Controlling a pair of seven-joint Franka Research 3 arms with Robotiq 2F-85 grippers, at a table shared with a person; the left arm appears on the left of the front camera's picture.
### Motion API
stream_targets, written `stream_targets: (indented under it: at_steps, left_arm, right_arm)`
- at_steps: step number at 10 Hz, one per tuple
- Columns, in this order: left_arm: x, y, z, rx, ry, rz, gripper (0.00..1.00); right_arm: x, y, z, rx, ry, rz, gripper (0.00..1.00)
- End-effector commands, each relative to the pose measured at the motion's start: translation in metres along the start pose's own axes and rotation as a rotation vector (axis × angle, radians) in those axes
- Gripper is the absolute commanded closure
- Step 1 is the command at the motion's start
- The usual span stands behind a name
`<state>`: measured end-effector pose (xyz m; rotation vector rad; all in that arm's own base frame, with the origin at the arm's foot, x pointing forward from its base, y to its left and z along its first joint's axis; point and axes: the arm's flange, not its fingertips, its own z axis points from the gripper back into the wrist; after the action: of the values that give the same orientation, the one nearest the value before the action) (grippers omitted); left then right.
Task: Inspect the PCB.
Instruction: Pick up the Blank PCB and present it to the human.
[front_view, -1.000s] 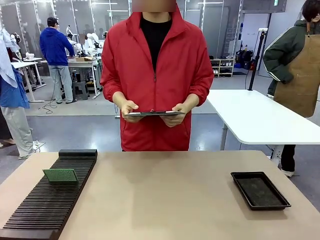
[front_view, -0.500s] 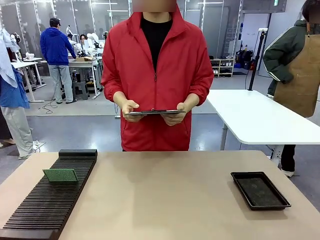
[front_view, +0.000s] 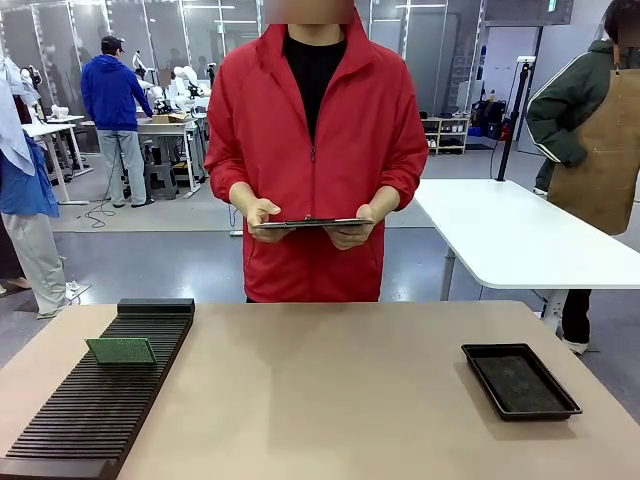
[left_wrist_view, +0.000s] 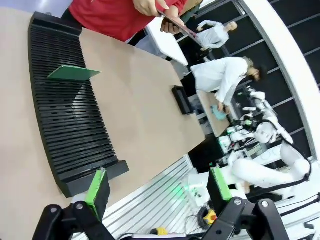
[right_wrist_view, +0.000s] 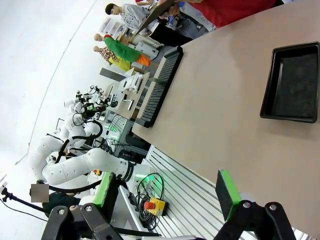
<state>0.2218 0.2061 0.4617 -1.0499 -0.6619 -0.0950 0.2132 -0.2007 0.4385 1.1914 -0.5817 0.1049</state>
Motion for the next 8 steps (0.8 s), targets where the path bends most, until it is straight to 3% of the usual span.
stream_targets:
  at_steps: [1,4,8]
  left_arm:
    - [0.019,-0.047,-0.024,0.238,0.095,-0.157,0.00]
    - [0.064,-0.068,-0.093,0.510,0.330,-0.390,0.00]
    - [0.092,-0.066,-0.198,0.723,0.599,-0.742,0.00]
  right_arm:
    - [0.001,0.002,0.001,0.009,-0.006,0.007,0.00]
    - [0.001,0.002,0.001,0.009,-0.006,0.007,0.00]
    - [0.001,0.002,0.001,0.009,-0.006,0.007,0.00]
